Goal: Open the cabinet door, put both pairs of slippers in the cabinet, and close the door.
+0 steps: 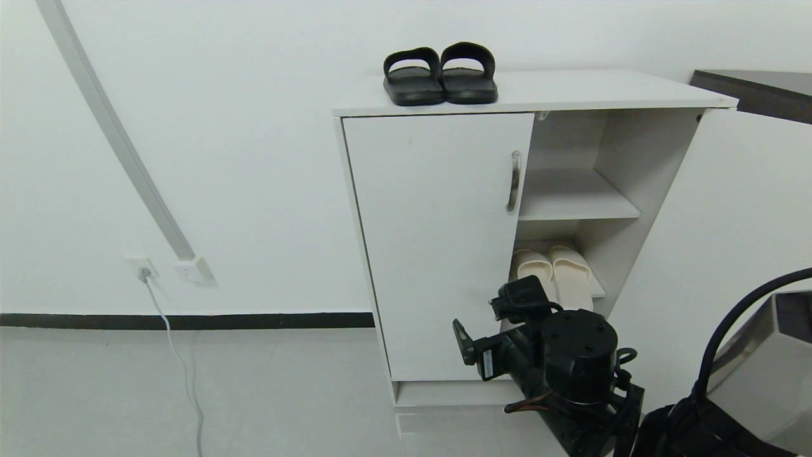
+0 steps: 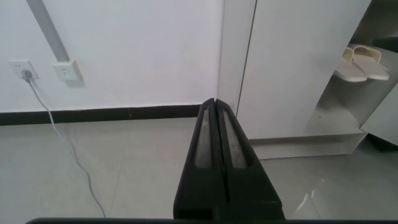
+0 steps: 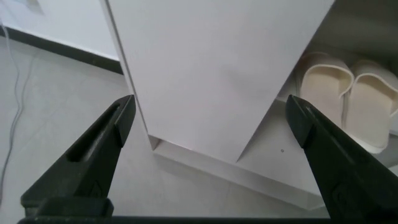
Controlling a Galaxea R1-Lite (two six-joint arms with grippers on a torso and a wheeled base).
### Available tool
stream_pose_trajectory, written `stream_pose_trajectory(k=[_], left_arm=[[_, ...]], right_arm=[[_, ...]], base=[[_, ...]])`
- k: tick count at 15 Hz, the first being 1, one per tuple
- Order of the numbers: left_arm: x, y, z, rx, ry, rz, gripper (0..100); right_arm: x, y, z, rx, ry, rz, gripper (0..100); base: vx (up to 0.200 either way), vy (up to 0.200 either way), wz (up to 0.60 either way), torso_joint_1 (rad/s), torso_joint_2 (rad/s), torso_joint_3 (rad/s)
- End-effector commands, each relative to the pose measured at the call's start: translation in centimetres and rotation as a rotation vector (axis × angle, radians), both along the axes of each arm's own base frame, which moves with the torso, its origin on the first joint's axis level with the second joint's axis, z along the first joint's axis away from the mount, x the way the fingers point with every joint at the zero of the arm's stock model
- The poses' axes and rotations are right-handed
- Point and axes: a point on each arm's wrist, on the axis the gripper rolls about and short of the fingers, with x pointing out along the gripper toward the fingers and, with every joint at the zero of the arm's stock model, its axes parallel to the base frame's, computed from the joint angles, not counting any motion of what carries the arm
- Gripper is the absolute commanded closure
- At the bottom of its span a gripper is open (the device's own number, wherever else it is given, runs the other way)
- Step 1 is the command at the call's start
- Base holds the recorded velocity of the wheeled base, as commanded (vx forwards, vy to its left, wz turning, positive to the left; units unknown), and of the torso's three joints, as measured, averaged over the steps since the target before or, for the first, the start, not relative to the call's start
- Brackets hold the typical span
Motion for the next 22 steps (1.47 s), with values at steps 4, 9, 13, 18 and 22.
stream_pose_trajectory(k=[4, 9, 13, 18, 22], left_arm=[[0.01, 0.0, 0.01, 0.0, 0.0, -0.001, 100], [0.01, 0.0, 0.01, 0.0, 0.0, 0.001, 100], [0.01, 0.0, 0.01, 0.0, 0.0, 0.001, 100], [0.01, 0.0, 0.01, 0.0, 0.0, -0.001, 100], [0.01, 0.0, 0.01, 0.0, 0.0, -0.001, 100]], right_arm=[[-0.08, 0.04, -0.12, -0.002, 0.003, 0.007, 0], [-0.08, 0.04, -0.12, -0.002, 0.003, 0.007, 0], [-0.1, 0.01, -0.15, -0.004, 0.004, 0.007, 0], [-0.14, 0.05, -0.15, -0.004, 0.004, 0.009, 0], [-0.13, 0.06, -0.2, -0.005, 0.005, 0.009, 0]], base=[[0.0, 0.0, 0.0, 0.062, -0.29, -0.228], [0.0, 0.0, 0.0, 0.12, -0.45, -0.328], [0.0, 0.0, 0.0, 0.164, -0.48, -0.322], [0.0, 0.0, 0.0, 0.187, -0.5, -0.318], [0.0, 0.0, 0.0, 0.22, -0.54, -0.32]])
